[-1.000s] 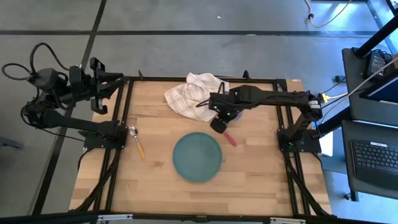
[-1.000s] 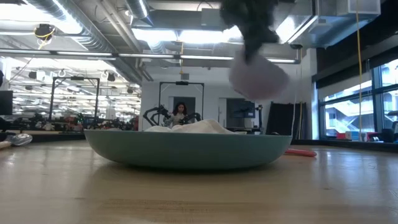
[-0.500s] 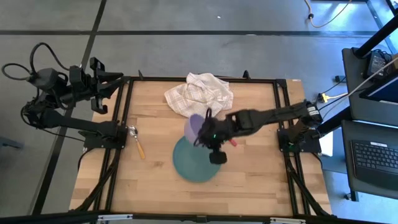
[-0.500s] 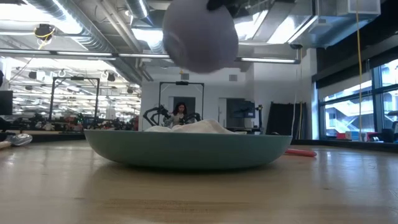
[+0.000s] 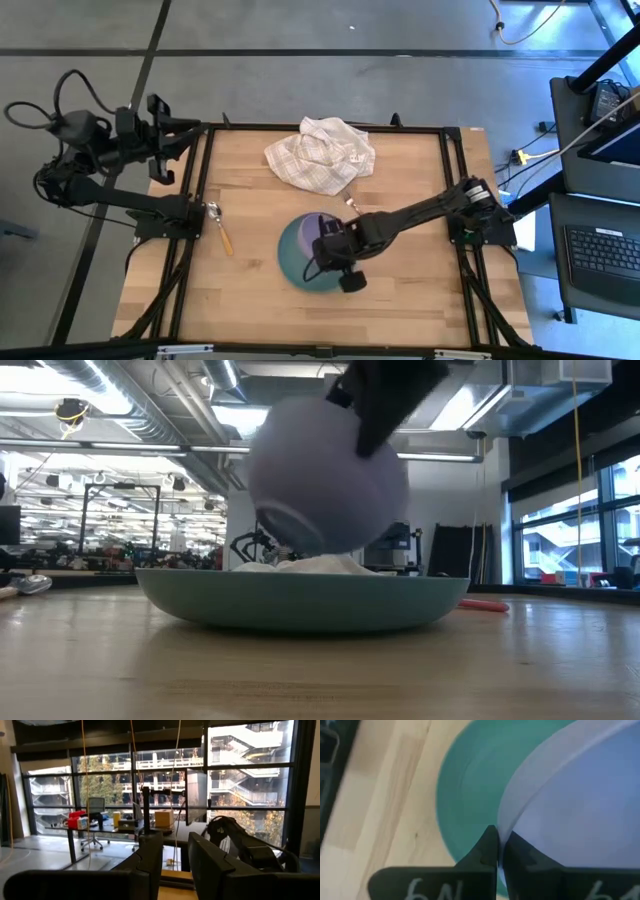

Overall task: Set table place
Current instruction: Put the purple bowl on top of the light blue plate

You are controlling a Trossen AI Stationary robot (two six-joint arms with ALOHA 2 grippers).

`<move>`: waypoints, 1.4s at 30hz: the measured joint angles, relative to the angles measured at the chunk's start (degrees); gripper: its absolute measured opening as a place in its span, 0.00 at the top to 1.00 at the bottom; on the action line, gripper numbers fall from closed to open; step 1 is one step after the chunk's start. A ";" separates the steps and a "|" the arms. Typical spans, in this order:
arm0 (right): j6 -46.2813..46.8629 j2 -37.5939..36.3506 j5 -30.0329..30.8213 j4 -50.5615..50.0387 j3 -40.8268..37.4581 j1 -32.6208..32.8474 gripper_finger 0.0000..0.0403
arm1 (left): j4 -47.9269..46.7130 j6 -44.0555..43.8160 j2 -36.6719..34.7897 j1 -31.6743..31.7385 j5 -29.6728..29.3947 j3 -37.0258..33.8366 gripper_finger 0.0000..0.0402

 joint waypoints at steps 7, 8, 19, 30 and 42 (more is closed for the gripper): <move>-4.07 0.17 0.45 -4.76 0.00 0.25 0.98 | -3.25 -5.78 0.00 0.00 0.00 0.00 0.79; -5.11 0.17 0.48 -4.60 0.00 0.48 0.98 | -3.83 -6.16 -0.02 0.00 0.00 0.00 0.79; -15.56 3.54 6.41 -5.14 -0.02 4.27 0.98 | -3.95 -7.97 0.00 0.00 0.00 0.00 0.79; -18.77 8.21 10.73 -5.81 0.11 4.55 0.98 | -4.06 -10.52 0.15 -0.01 -0.01 0.00 0.79; -18.26 8.19 10.05 -6.36 -0.04 4.44 0.90 | -4.14 -10.55 0.15 0.00 -0.02 0.00 0.79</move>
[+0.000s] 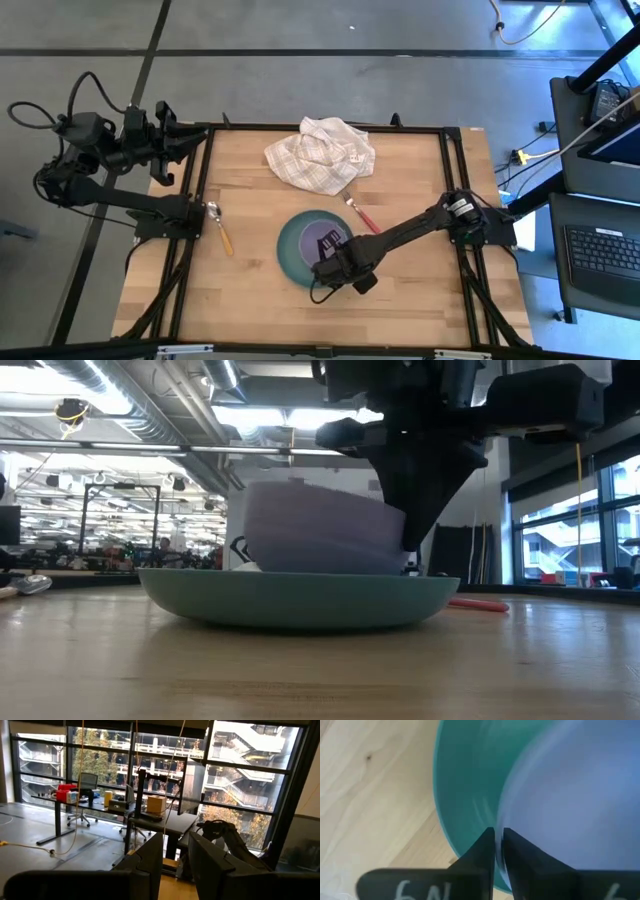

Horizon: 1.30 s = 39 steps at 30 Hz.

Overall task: Set table place
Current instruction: Put the purple bowl on top of the light blue plate

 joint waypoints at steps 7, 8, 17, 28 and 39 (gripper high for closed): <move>0.15 0.00 0.11 0.02 0.00 0.00 0.93 | -0.32 0.07 0.00 0.00 0.00 0.00 0.79; 0.17 0.00 0.22 -0.01 0.00 0.00 0.93 | -0.48 0.08 0.00 -0.01 0.00 0.00 0.79; 4.69 0.00 0.92 -2.32 3.96 0.00 0.93 | -2.62 0.11 0.02 0.00 -0.02 -0.02 0.79; 9.14 -0.04 -4.60 -3.19 9.40 -0.53 0.93 | -2.58 0.05 0.00 0.00 -0.02 -0.02 0.79; 10.62 2.23 -4.04 -3.61 9.40 -2.01 0.93 | -2.60 -0.24 0.00 0.00 0.00 -0.02 0.79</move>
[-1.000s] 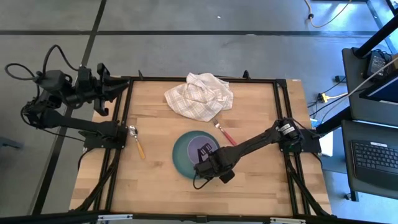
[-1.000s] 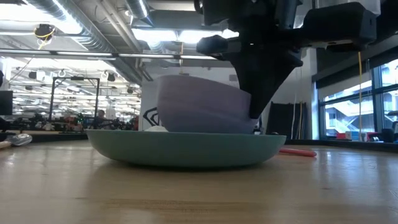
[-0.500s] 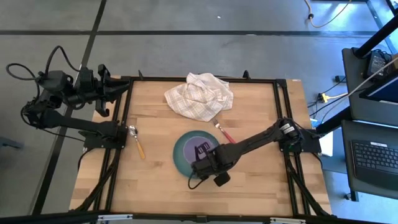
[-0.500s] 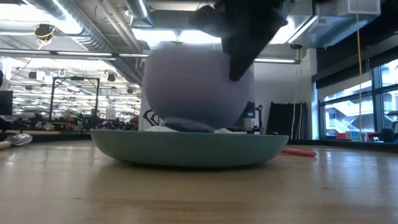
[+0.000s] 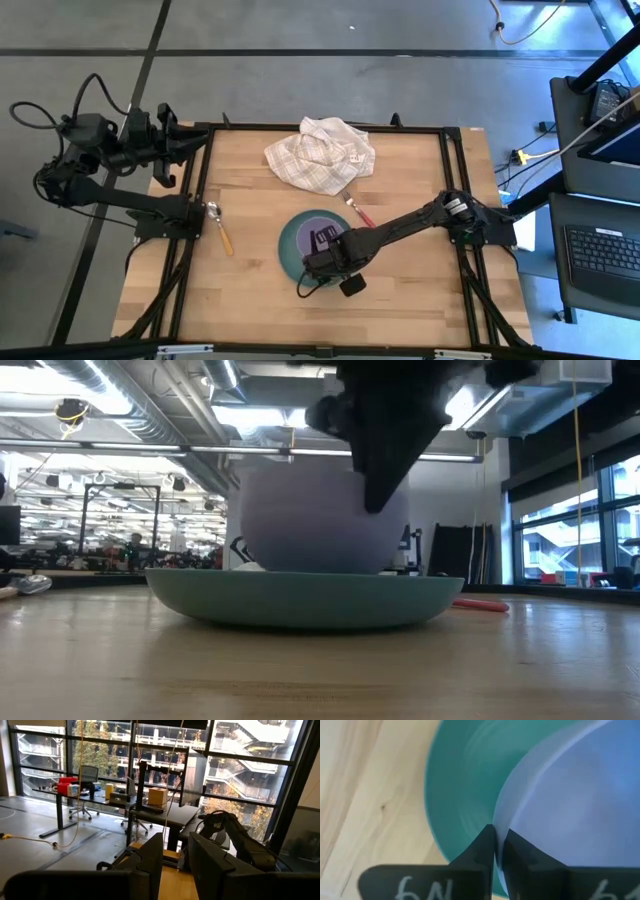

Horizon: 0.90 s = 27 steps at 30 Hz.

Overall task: Set table place
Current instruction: Put the purple bowl on top of the light blue plate

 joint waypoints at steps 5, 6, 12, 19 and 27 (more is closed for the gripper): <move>3.61 0.59 0.19 -0.41 0.00 -0.31 0.93 | -0.38 0.00 0.02 -0.01 0.00 0.00 0.79; 4.78 0.59 0.07 -0.36 -0.01 -0.44 0.93 | -0.40 0.00 0.02 0.00 0.00 0.00 0.79; 5.89 0.59 -0.73 -0.04 0.00 -1.48 0.93 | -0.59 0.00 0.02 0.00 0.00 0.00 0.79; 6.48 0.59 -2.78 0.38 0.00 -2.31 0.92 | -0.83 -0.02 0.02 0.00 0.00 0.00 0.79; 7.59 0.59 -2.90 1.45 0.00 -2.95 0.77 | -1.25 -0.02 0.02 0.00 0.00 0.00 0.79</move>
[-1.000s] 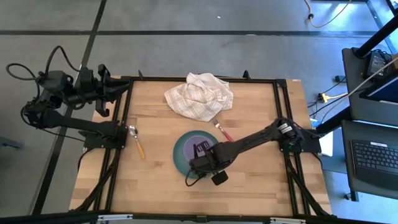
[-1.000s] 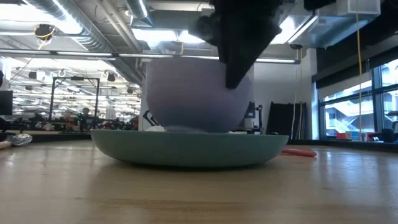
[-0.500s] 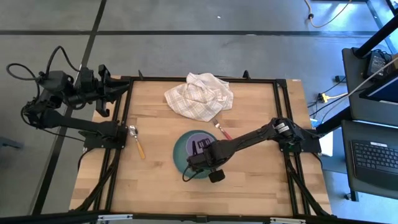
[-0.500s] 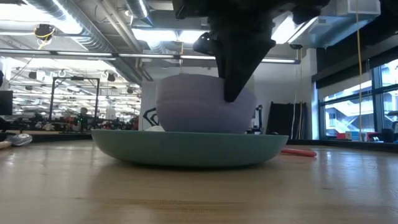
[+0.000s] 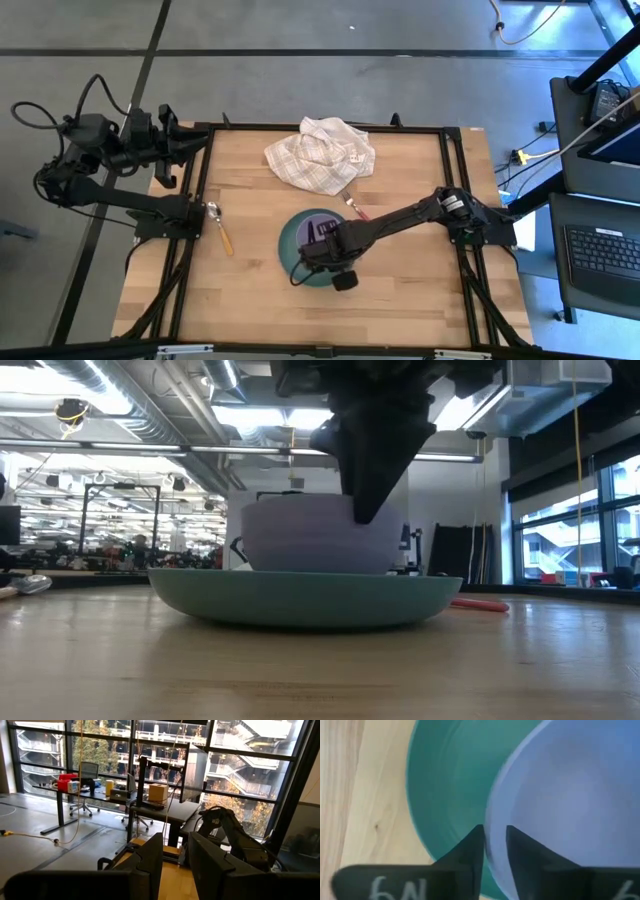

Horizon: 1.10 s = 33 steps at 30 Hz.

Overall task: Set table place
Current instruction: Put the purple bowl on top of the light blue plate, then put the red fork on the right of the light blue plate on the table

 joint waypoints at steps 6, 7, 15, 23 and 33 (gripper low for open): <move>1.73 0.00 0.03 0.18 0.10 -0.04 0.68 | -0.02 -0.13 0.00 0.00 0.00 0.00 0.79; 2.95 0.02 0.02 -0.82 0.57 -0.03 0.68 | -0.02 -0.13 0.00 0.00 0.00 0.00 0.79; 7.18 0.07 0.03 -7.62 7.55 -0.03 0.67 | -0.04 -0.13 0.00 0.00 0.00 0.00 0.79; 14.25 0.07 0.08 -25.07 23.74 0.00 0.67 | -0.29 -4.08 0.00 0.00 0.00 0.00 0.79; 34.23 -3.60 7.20 -27.10 24.30 -1.12 0.67 | -12.03 -17.27 -0.02 0.00 -6.39 -0.02 0.79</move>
